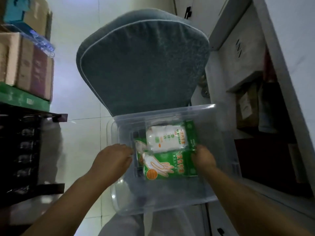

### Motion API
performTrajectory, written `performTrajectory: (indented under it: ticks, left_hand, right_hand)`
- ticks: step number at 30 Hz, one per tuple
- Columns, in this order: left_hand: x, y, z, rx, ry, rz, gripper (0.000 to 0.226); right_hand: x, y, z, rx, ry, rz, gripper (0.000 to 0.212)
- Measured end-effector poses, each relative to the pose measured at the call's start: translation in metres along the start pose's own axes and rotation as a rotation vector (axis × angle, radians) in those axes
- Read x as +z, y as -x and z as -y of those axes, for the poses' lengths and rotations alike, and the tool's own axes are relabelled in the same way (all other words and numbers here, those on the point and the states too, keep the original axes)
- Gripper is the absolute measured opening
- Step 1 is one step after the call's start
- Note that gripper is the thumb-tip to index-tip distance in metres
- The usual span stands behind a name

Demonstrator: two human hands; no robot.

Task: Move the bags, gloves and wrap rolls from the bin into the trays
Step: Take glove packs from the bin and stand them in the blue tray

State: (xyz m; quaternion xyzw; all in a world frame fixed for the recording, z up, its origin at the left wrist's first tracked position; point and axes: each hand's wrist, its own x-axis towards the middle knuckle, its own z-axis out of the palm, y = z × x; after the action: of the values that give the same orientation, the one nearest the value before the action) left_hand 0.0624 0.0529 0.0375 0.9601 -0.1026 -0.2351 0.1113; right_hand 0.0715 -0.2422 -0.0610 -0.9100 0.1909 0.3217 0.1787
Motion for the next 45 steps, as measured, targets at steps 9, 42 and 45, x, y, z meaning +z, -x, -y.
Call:
performTrajectory:
  ticks: [9,42,45]
  left_hand:
    - [0.047,-0.049,-0.021,0.032,0.052,0.054,0.017]
    - [-0.007,-0.03,-0.019,-0.225,0.239,-0.542,0.01]
    - [-0.005,-0.025,-0.004,-0.258,0.253,-0.531,0.011]
  right_hand:
    - [0.042,-0.069,-0.005,0.163,-0.308,-0.058,0.009]
    - [-0.016,0.004,0.032,-0.049,-0.891,-0.135,0.023]
    - [0.034,-0.016,0.017,-0.179,-0.298,-0.048,0.016]
